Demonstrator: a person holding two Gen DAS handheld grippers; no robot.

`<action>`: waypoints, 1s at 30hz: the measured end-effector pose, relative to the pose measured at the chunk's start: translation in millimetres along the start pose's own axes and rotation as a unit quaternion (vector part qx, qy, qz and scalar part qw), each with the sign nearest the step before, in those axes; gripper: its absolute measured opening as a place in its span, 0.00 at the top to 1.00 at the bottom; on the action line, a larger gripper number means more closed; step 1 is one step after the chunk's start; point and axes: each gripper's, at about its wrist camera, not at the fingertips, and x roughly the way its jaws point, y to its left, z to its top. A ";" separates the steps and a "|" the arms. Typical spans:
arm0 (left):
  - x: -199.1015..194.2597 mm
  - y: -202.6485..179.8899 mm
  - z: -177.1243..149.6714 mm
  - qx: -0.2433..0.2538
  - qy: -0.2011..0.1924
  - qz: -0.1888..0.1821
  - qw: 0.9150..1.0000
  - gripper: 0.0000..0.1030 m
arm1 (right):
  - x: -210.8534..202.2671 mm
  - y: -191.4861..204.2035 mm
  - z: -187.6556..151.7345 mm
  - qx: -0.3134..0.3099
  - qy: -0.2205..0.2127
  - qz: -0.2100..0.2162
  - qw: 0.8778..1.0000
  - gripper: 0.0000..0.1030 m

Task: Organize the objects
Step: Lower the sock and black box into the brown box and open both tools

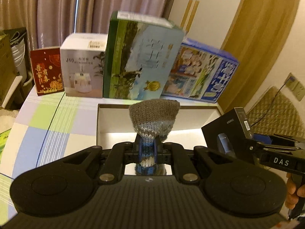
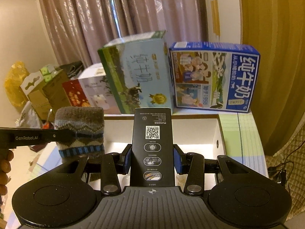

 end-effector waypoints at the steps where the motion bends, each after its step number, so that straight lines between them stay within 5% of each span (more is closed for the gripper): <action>1: 8.3 0.2 1.9 0.000 0.007 0.001 1.000 0.92 | 7.0 -0.4 0.8 0.000 0.005 -0.002 1.000 0.61; 17: 114.6 -5.0 21.8 0.009 0.099 0.026 0.995 0.89 | 102.4 -13.3 -1.0 0.017 0.080 -0.029 0.996 0.61; 24: 124.3 -7.7 25.4 0.010 0.101 0.021 0.995 0.65 | 120.4 -14.9 3.8 0.018 0.091 -0.034 0.995 0.61; 30: 126.1 -3.5 24.2 0.021 0.110 0.040 0.993 0.55 | 135.4 -12.4 6.1 0.019 0.094 -0.041 0.995 0.61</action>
